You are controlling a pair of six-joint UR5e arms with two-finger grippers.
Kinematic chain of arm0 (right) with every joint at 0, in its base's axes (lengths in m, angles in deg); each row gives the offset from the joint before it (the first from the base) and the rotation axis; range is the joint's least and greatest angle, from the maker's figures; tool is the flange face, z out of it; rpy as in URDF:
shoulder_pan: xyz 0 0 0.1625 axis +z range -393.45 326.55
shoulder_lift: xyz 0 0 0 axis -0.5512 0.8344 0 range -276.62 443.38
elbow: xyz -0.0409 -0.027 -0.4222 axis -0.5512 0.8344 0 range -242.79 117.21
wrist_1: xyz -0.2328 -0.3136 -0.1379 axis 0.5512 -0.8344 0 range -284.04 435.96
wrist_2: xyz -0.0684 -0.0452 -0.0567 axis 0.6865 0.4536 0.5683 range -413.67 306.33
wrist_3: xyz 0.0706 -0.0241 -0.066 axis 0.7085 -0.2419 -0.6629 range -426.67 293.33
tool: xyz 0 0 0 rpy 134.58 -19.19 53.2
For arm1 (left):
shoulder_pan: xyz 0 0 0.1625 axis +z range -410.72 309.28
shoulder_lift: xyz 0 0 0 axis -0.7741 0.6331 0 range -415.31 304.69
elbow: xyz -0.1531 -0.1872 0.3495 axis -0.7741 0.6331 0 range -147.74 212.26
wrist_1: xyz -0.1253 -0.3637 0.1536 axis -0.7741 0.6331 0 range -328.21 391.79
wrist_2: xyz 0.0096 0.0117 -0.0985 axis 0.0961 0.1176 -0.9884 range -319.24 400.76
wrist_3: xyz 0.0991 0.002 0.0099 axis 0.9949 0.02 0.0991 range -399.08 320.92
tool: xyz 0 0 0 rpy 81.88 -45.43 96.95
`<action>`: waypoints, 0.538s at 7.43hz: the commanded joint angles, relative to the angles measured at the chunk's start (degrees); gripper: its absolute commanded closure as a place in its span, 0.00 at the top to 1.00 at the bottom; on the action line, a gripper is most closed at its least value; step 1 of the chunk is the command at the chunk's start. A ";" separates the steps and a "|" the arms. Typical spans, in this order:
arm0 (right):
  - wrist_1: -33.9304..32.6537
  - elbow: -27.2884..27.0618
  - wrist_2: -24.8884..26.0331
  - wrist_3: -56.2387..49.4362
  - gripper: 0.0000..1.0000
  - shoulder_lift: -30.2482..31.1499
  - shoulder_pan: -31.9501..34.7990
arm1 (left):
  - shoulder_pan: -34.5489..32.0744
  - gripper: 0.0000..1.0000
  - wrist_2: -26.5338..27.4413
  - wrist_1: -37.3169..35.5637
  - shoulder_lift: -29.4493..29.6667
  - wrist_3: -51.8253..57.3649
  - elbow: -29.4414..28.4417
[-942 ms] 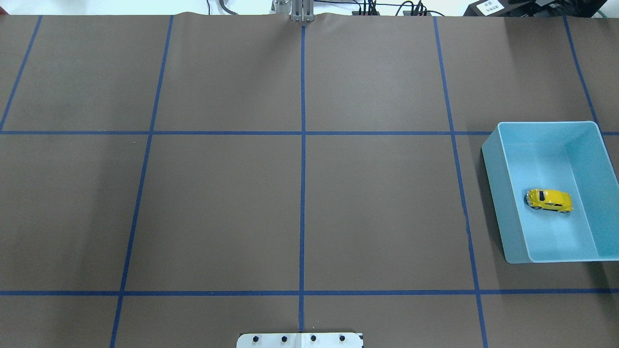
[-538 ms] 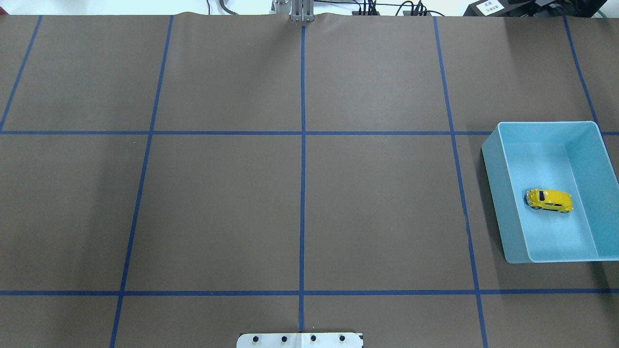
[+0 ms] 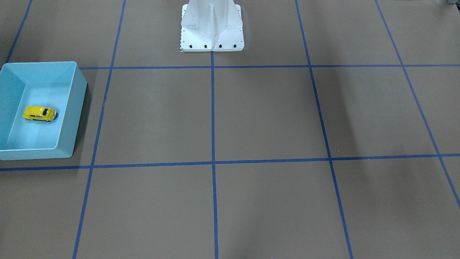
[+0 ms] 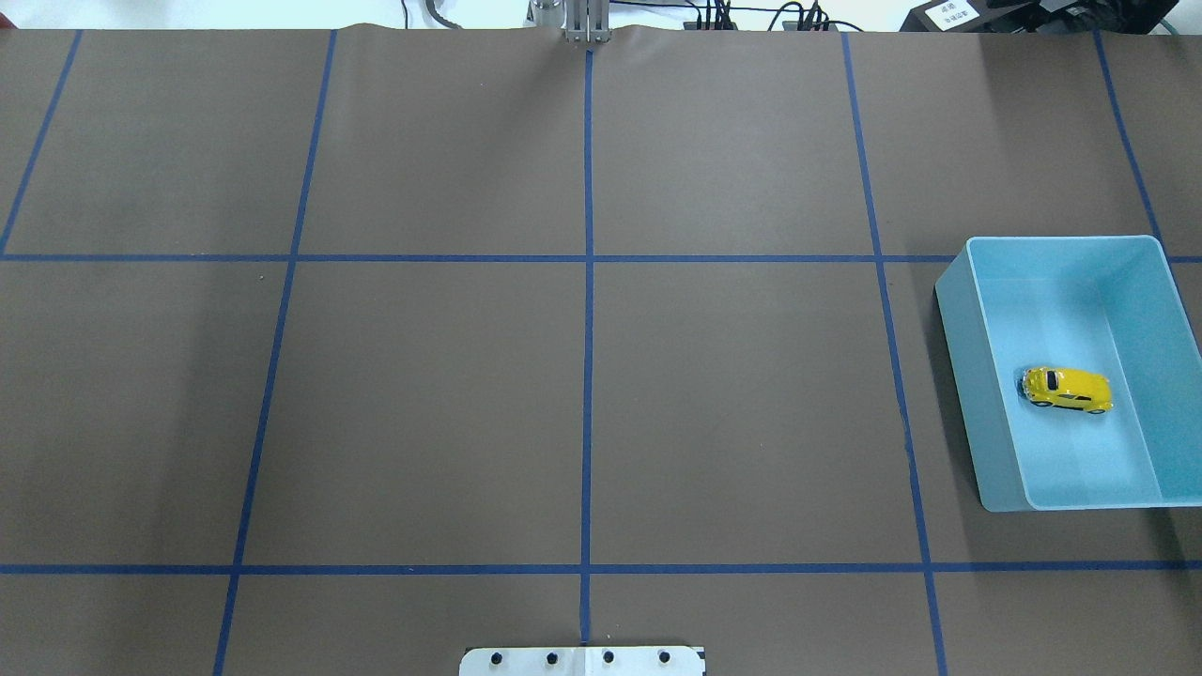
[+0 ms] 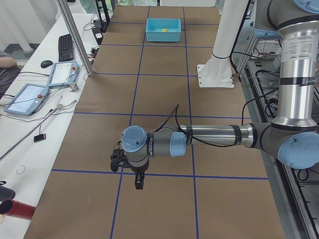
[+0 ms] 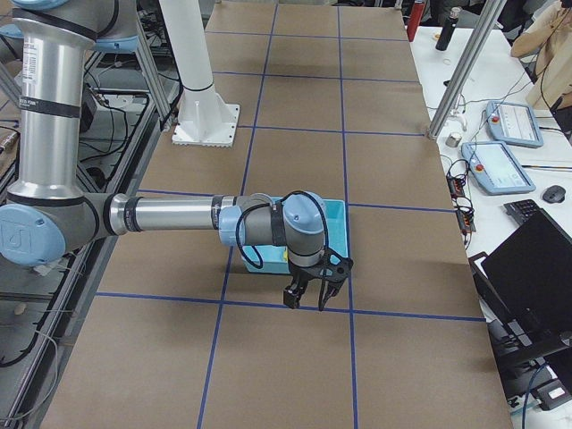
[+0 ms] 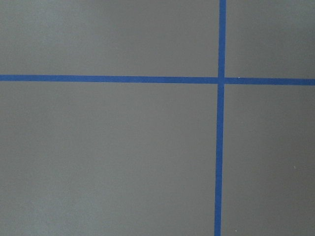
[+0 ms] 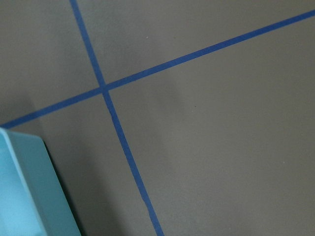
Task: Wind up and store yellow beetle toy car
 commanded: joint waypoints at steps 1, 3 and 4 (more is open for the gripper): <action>6.55 2.70 -0.33 1.25 1.00 -0.23 0.00 | 0.00 1.00 0.00 0.00 0.00 0.00 0.01; 10.17 5.43 -3.20 -1.62 1.00 -1.37 0.00 | 0.00 1.00 0.00 0.00 0.00 0.00 0.01; 10.44 5.96 -7.14 -7.04 1.00 -0.59 0.00 | 0.00 1.00 0.00 0.00 0.00 0.09 0.01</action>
